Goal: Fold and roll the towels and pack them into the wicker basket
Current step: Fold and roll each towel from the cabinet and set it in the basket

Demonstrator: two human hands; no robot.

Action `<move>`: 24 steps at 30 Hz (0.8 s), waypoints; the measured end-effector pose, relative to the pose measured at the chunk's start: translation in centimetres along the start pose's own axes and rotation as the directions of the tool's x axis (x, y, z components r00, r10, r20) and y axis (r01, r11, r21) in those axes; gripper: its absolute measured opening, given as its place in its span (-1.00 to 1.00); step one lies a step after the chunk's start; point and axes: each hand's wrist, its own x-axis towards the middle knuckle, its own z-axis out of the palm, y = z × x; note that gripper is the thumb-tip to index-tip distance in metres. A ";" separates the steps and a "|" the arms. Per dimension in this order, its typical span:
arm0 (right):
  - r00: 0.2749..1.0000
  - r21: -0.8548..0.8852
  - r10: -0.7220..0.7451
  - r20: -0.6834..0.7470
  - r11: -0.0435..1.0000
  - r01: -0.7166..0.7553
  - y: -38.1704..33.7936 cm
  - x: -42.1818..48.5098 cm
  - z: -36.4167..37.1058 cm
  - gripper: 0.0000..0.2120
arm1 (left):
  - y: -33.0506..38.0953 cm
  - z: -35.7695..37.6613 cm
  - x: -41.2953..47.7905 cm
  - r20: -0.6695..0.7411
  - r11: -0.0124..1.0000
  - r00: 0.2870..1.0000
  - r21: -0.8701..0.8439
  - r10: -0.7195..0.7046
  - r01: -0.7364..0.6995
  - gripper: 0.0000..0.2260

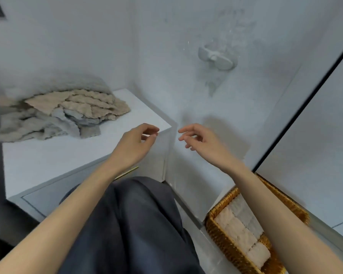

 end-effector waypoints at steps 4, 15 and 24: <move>0.996 0.000 -0.073 0.048 0.997 0.073 -3.3 3.3 2.3 -0.81 | -1.6 -5.5 -0.6 -0.078 0.997 0.995 0.039 -0.066 0.069 -0.79; 0.961 -0.094 -0.213 0.179 0.968 0.232 -8.2 10.5 10.3 -0.81 | -9.9 -13.9 -4.3 -0.190 0.847 0.927 0.377 -0.325 0.374 -0.68; 0.910 -0.181 -0.326 0.254 0.909 0.376 -11.9 16.1 17.8 -0.72 | -13.8 -15.1 -5.3 -0.215 0.664 0.894 0.607 -0.392 0.437 -0.75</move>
